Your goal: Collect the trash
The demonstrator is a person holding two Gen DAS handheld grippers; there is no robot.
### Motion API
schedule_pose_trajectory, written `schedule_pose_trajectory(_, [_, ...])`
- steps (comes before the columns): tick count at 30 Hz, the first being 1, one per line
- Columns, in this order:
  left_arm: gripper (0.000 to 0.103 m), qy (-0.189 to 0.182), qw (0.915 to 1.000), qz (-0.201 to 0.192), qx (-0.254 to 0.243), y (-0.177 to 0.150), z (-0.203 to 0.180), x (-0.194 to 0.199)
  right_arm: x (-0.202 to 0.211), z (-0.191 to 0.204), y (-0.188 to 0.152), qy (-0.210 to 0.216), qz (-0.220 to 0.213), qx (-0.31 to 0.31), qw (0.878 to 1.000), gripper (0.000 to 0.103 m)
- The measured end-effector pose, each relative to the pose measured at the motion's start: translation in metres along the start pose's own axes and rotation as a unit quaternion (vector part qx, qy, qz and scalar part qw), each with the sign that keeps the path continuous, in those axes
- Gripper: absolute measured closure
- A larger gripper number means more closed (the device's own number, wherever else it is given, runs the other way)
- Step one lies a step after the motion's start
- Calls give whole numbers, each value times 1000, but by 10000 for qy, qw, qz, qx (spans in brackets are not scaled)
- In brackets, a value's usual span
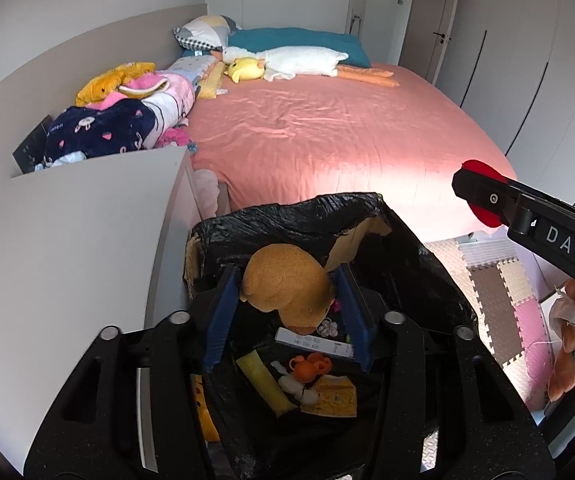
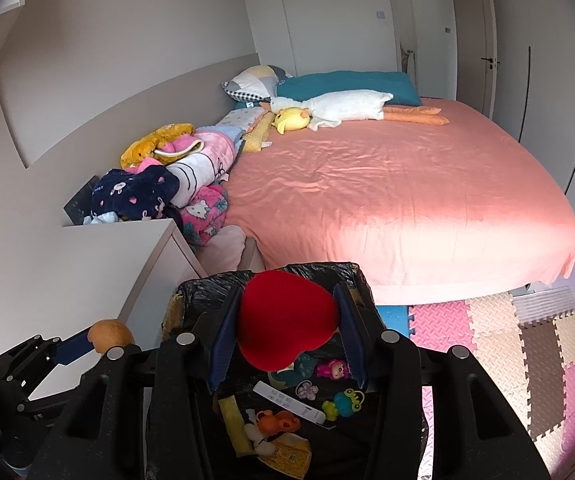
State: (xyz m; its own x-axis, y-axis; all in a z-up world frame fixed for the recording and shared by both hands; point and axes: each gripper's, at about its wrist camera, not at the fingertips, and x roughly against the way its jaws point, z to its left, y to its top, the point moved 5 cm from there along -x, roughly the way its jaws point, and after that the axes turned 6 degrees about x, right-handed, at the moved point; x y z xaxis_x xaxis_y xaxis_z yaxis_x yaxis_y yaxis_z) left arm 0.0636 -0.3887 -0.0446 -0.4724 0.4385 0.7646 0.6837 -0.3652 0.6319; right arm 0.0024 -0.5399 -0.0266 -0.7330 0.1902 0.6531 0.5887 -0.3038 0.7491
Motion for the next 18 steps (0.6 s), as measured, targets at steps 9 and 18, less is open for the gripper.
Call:
schedule_pose_trajectory(9, [6,154,9993,5,339,0,14,2,4,-8,1,-205,-112,-181,9996,18])
schedule_pose_trajectory(18, [6,155,9996,-116,187,-1,9,8,5,-10,0,-159,-94,-239,9995,18])
